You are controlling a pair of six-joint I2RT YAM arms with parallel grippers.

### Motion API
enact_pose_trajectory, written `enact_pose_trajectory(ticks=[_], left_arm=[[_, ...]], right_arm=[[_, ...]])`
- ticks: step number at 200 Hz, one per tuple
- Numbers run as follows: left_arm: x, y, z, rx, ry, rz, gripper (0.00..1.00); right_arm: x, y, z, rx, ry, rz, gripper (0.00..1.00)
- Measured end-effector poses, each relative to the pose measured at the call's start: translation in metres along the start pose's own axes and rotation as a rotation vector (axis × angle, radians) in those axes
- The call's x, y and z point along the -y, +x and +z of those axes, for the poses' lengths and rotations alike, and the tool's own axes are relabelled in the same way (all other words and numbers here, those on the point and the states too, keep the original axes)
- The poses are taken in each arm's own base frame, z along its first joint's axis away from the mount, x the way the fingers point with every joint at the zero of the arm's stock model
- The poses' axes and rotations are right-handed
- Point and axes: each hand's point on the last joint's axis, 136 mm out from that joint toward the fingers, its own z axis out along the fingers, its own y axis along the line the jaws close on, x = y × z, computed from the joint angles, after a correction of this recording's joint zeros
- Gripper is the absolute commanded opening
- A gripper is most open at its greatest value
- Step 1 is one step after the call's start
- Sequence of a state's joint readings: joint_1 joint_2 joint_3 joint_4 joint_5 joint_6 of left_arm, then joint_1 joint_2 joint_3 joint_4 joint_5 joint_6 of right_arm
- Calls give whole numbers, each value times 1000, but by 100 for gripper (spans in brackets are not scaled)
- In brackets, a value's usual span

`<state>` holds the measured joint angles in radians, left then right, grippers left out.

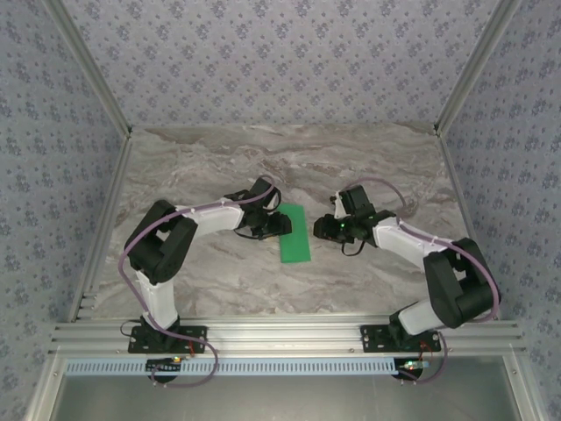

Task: Fold a paper plane with a square sheet of paper (fold left side to right side)
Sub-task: Hold the square sheet of paper at the center of the table, then first fold the square sheet of paper in half at the center of the table.

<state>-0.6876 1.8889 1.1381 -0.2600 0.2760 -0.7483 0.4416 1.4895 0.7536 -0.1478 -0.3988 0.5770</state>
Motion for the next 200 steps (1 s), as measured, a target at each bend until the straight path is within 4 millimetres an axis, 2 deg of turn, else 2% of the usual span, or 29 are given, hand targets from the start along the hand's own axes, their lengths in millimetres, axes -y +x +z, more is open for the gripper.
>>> enact_pose_trajectory(ticks=[20,57,109,164,200], left_arm=[[0,0,0,-1,-2,2,50],[0,0,1,-5,-4,2,50],[0,0,1,-5,-5,2,50],[0,0,0,-5,-5,4,51],[2,0,-3,2,-18,23,57]], right_arm=[[-3,5,14,-43,-34,19,12],[-9,9,35,-99,-52,23,11],[-5,9,50,-129,-32,29,11],[4,13,53,-150,23,41,11],[4,13,54,-158,33,41,11]])
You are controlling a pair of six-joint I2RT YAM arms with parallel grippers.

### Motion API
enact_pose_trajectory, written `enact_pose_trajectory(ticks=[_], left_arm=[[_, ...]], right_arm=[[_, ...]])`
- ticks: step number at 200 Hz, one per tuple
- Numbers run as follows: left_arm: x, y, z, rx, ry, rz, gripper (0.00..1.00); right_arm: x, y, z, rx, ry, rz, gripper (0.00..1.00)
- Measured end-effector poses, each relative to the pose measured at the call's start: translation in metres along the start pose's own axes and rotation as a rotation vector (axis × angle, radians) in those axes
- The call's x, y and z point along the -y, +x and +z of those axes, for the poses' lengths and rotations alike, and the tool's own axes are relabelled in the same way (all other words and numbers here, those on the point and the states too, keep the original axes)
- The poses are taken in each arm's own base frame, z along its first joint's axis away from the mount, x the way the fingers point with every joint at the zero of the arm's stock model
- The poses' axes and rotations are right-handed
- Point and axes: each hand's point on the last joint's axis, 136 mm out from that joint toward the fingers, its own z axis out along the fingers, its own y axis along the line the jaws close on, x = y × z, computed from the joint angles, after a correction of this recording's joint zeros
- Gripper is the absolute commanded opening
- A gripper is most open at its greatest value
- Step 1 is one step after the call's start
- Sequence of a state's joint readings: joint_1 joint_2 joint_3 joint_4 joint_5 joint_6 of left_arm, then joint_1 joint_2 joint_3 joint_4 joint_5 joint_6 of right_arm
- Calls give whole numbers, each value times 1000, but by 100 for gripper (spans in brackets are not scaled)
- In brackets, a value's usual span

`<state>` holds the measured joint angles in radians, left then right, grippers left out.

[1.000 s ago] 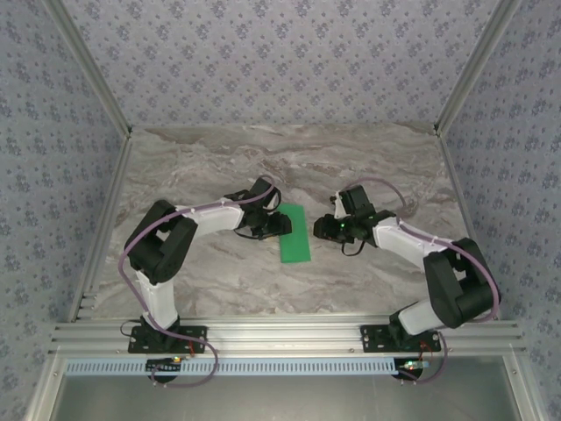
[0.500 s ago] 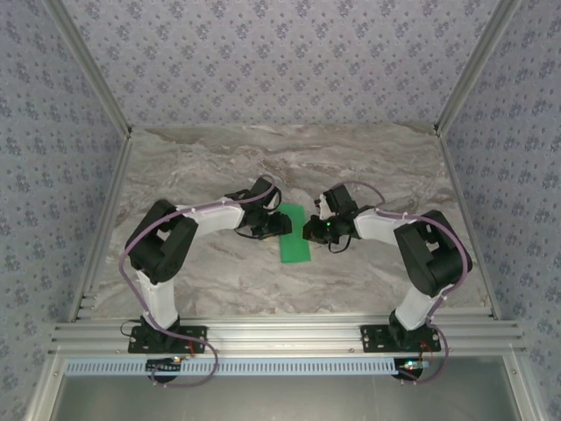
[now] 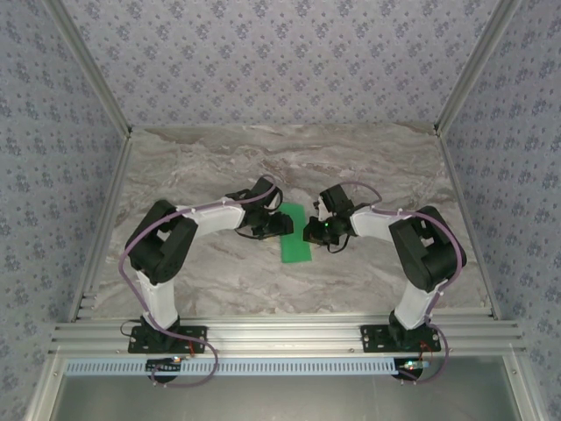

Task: Fold a paper plane with a square sheet of paper (fold left side to right side)
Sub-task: First fold the square sheet of paper in half at the center of the table.

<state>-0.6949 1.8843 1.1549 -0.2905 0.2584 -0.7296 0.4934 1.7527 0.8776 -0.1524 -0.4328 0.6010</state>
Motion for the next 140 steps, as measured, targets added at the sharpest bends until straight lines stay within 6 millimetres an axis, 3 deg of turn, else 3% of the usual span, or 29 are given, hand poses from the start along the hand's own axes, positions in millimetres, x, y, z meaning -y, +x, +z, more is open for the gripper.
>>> enact_pose_trajectory(ticks=[28,46,76,104,140], left_arm=[[-2,-2,-19,28,-31,13,60],[8,-10,-42,75,-6,28,59],[34,-19,-70,134,93,56,44],[54,-19,-66,112,198,57,33],[56,-8,-33,24,240,44,30]], right_arm=[[0,0,1,-4,2,2,11],[0,0,2,-8,3,3,11],[-3,-1,3,-10,2,-4,11],[-5,-1,4,-12,2,-8,11],[-4,-1,4,-14,6,-14,11]])
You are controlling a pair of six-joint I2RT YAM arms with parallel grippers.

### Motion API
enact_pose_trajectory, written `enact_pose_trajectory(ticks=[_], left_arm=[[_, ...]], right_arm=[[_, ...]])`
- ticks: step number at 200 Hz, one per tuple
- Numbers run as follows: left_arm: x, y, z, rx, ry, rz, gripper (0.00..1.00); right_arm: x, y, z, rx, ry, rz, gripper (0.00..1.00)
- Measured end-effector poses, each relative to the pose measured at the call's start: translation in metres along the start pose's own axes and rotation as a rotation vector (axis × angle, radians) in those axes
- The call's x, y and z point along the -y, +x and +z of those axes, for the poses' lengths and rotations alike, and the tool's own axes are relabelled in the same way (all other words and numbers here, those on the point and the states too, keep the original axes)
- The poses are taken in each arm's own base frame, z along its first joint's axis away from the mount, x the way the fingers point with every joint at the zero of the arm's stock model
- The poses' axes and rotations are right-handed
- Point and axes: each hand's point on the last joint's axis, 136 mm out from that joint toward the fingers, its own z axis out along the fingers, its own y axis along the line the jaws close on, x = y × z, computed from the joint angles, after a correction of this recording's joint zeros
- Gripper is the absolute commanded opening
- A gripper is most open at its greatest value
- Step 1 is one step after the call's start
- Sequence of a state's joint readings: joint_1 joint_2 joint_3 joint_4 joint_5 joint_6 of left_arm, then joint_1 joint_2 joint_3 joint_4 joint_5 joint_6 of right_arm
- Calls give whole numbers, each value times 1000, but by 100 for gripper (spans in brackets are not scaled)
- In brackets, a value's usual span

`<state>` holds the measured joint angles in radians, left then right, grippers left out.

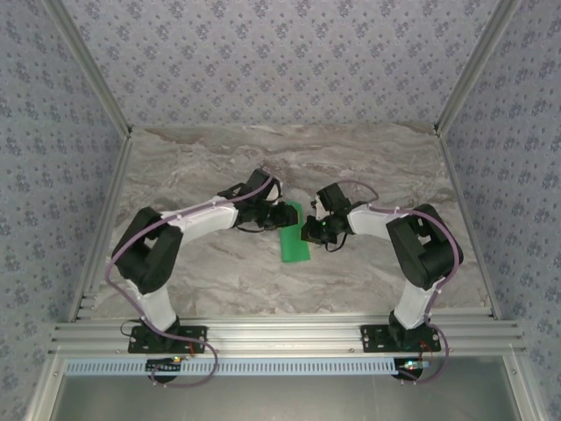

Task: Fold a paper plane with a square sheet of paper (fold left side to right side)
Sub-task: First fold the square sheet of paper in half at the center of the table.

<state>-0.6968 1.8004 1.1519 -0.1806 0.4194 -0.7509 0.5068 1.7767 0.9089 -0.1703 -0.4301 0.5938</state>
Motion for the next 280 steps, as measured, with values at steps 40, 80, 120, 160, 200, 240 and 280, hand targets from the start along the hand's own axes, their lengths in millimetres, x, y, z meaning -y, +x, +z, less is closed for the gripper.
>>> enact_pose_trajectory(ticks=[40,80,120,160,200,240,280], left_arm=[[-24,14,25,-67,-49,-35,30],[-36,15,29,-63,-93,-42,29],[-58,20,28,-67,-148,-61,28],[-64,18,25,-64,-126,-65,27],[-78,8,-1,-26,-156,-80,27],[-56,-5,-18,22,-86,-42,27],[-44,-4,0,-9,-47,-18,28]], right_arm=[[0,0,0,-1,6,-4,11],[0,0,0,-6,12,-8,11],[1,0,0,-15,18,-13,11],[-1,0,1,-22,19,-26,11],[-1,0,1,-24,20,-30,11],[-2,0,2,-28,23,-30,11],[-2,0,1,-32,26,-28,11]])
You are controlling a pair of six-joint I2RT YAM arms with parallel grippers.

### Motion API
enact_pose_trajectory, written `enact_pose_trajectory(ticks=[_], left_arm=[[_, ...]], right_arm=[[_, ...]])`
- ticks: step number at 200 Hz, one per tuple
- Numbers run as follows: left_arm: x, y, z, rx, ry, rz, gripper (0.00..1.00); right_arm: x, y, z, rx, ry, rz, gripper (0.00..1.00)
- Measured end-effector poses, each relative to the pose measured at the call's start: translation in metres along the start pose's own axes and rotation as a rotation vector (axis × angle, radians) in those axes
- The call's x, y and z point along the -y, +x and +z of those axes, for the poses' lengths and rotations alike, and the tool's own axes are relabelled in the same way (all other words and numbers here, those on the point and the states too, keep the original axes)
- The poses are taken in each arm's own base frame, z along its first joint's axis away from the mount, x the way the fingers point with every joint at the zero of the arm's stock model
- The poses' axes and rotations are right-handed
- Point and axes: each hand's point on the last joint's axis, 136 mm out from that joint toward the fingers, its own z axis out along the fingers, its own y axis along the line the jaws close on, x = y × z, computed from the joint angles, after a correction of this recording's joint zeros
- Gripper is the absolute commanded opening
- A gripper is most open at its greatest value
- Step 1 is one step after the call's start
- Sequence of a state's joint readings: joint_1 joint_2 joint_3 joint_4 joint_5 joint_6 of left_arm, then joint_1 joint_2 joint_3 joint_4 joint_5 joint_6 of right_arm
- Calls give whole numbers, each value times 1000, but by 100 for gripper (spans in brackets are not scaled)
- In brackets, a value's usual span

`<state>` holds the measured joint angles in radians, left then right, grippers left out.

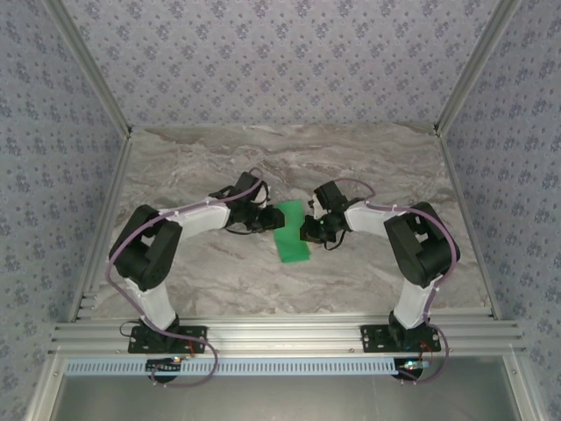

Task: Fold a paper plane with a square sheet of paper (fold left side to right side)
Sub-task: First fold the square sheet of paper in half at the center of the table, then hold the square sheet of paper at the center of the table.

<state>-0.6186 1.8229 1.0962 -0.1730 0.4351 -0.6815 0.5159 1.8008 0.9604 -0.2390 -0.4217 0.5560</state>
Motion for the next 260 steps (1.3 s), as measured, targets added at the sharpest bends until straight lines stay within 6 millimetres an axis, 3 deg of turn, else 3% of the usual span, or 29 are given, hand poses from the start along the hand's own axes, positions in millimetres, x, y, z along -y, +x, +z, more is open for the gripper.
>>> enact_pose_trajectory(ticks=[54,133,188,213,260], left_arm=[[-17,2,27,-37,-40,-19,28],[-19,5,31,-10,-61,3,27],[-19,5,31,4,-57,1,27],[-18,6,32,4,-57,6,27],[-17,6,32,5,-55,8,28]], right_arm=[[0,0,0,0,6,-3,11],[-9,-1,-5,-9,-42,-12,11],[-33,-57,-28,106,-120,-30,11],[-39,-69,-16,100,-140,-38,11],[-20,-65,19,28,-101,0,11]])
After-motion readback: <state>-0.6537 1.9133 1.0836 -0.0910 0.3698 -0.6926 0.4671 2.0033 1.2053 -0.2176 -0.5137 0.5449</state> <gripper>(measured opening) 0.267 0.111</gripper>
